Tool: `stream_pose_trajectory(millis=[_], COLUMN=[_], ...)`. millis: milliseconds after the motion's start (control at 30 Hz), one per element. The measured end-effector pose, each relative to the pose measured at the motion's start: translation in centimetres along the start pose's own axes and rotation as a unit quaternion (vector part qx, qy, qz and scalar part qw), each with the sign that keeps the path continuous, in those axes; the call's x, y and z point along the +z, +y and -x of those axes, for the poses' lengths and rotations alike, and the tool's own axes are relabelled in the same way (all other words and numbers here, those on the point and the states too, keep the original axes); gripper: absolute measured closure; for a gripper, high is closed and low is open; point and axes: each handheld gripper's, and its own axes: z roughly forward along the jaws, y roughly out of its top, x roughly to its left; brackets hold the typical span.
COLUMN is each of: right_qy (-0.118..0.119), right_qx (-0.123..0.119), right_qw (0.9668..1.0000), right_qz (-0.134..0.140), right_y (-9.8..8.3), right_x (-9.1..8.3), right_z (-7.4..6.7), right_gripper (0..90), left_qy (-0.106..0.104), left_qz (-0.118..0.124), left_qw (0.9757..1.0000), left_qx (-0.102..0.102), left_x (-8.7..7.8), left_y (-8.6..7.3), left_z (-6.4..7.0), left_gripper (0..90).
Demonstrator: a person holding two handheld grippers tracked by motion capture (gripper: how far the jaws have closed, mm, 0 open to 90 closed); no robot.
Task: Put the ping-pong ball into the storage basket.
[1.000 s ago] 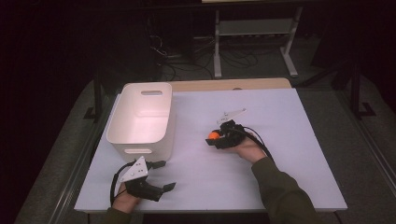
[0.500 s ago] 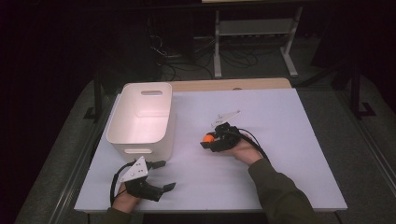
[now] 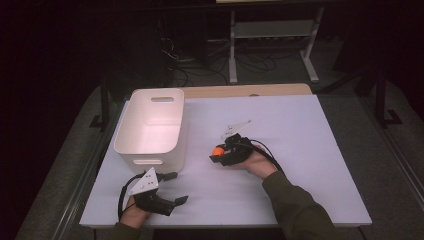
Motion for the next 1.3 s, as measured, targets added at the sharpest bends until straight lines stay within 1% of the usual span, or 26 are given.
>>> stream_pose_trajectory(millis=[700, 867, 1167, 1233, 1300], right_qy=[0.021, 0.024, 0.030, 0.032, 0.031], right_qx=[-0.009, -0.016, -0.022, -0.019, -0.023], right_qw=[0.9997, 0.9995, 0.9992, 0.9993, 0.9992], right_qz=[-0.011, -0.013, -0.011, -0.012, -0.013], right_y=[0.7, 0.9, 1.9, 2.0, 2.2], right_x=[1.5, 1.8, 2.0, 2.0, 2.0], right_z=[-1.5, -1.8, -2.2, -2.3, -2.3], right_gripper=[49.6, 49.6, 49.5, 49.6, 49.6], left_qy=[0.000, 0.000, 0.001, 0.001, 0.001], left_qz=[-0.001, -0.002, 0.000, 0.000, 0.000], left_qw=[1.0000, 1.0000, 1.0000, 1.0000, 1.0000], left_qx=[0.003, 0.004, 0.003, 0.003, 0.003], left_x=[0.0, 0.0, 0.0, 0.0, 0.0], left_y=[0.0, 0.0, 0.0, 0.0, 0.0], left_z=[0.0, 0.0, 0.0, 0.0, 0.1], left_gripper=[14.0, 14.0, 14.0, 14.0, 14.0])
